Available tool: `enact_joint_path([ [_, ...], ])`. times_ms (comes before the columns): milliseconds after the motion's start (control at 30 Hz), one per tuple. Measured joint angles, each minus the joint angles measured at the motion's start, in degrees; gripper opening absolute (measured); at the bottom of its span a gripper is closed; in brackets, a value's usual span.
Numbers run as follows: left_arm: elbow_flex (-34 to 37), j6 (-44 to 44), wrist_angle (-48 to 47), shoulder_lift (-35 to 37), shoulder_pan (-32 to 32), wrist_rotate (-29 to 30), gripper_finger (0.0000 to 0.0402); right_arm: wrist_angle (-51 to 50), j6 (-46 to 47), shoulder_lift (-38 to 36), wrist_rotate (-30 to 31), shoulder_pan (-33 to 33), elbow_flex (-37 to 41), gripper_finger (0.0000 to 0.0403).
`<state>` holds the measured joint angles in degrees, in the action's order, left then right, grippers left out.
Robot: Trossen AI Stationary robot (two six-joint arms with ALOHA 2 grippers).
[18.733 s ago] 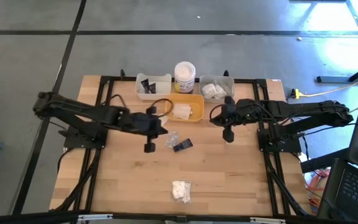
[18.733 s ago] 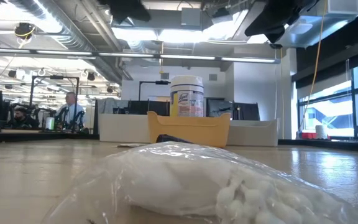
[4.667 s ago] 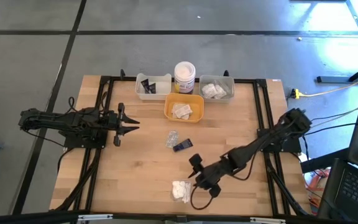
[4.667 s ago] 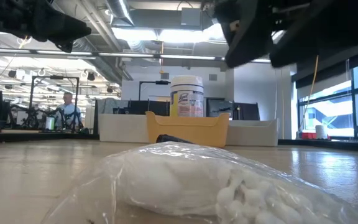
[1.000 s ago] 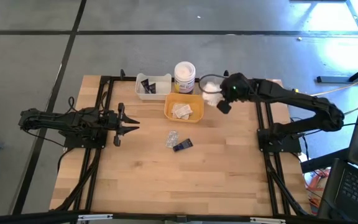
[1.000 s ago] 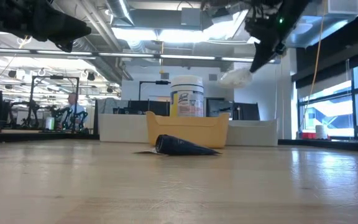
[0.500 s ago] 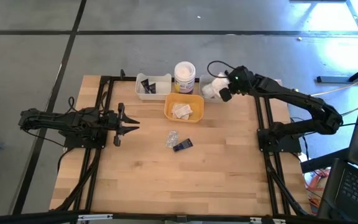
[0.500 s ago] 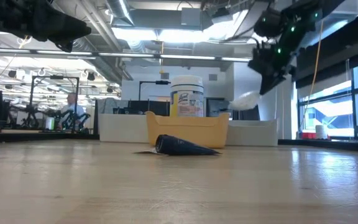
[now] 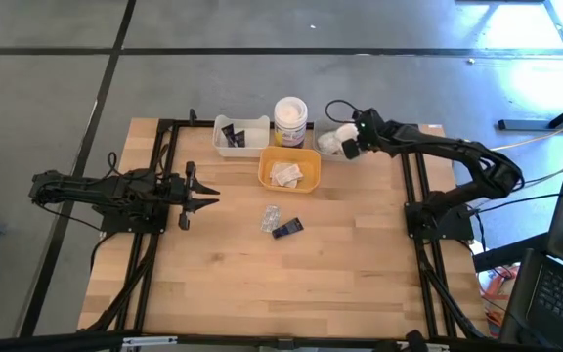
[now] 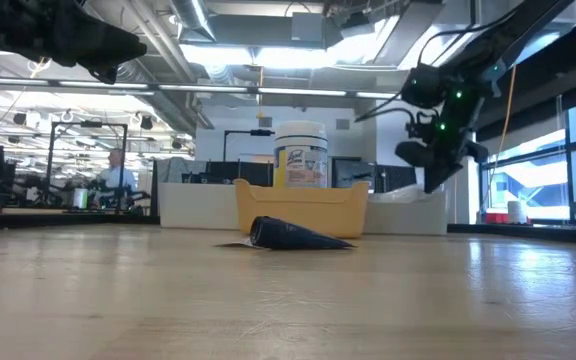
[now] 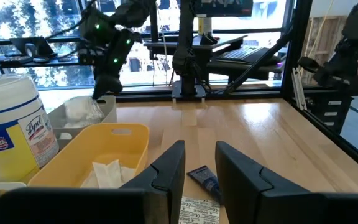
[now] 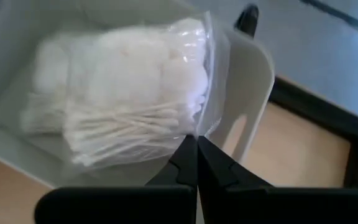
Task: Pick & Place Travel size toiletries
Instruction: Put the white cotton pack into the gray bin, then put the blue shave cream into the white bin
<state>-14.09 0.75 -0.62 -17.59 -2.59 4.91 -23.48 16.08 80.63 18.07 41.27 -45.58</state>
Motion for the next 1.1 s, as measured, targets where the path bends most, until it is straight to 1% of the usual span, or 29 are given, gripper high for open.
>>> enact_joint_path([
  [200, 0.0, 0.0, 0.0, -0.02, 0.02, 0.02, 0.0086, -1.84, -0.48, 1.65, 0.08, 0.09, 0.0, 0.0001],
  [267, 0.0, 0.01, 0.0, -0.02, 0.0, 0.02, 0.0086, -1.43, -1.07, 1.63, -0.07, 0.06, 0.0, 0.0008],
  [400, 0.02, 0.0, 0.0, -0.02, 0.01, 0.02, 0.0086, -1.42, -1.74, 1.46, -1.96, 0.05, 0.0, 0.0041],
  [533, 0.02, 0.02, 0.0, -0.02, 0.0, 0.0, 0.0086, -1.54, -3.22, 1.43, -2.08, 0.05, -0.34, 0.0084],
  [700, 0.02, 0.0, 0.0, -0.02, 0.01, 0.02, 0.0086, -1.83, -4.67, 1.43, -4.47, 0.05, -3.52, 0.014],
  [800, 0.02, 0.0, 0.0, -0.02, 0.02, 0.02, 0.0086, -2.52, -4.77, 1.43, -6.84, 0.03, -6.06, 0.0166],
  [933, 0.04, 0.0, 0.0, -0.02, 0.02, 0.02, 0.0086, -3.97, -4.78, 1.43, -10.07, -0.09, -9.21, 0.0184],
  [1100, 0.04, 0.0, -0.01, 0.0, 0.02, 0.01, 0.0086, -4.48, -6.29, 1.18, -12.1, -1.37, -11.89, 0.0182],
])
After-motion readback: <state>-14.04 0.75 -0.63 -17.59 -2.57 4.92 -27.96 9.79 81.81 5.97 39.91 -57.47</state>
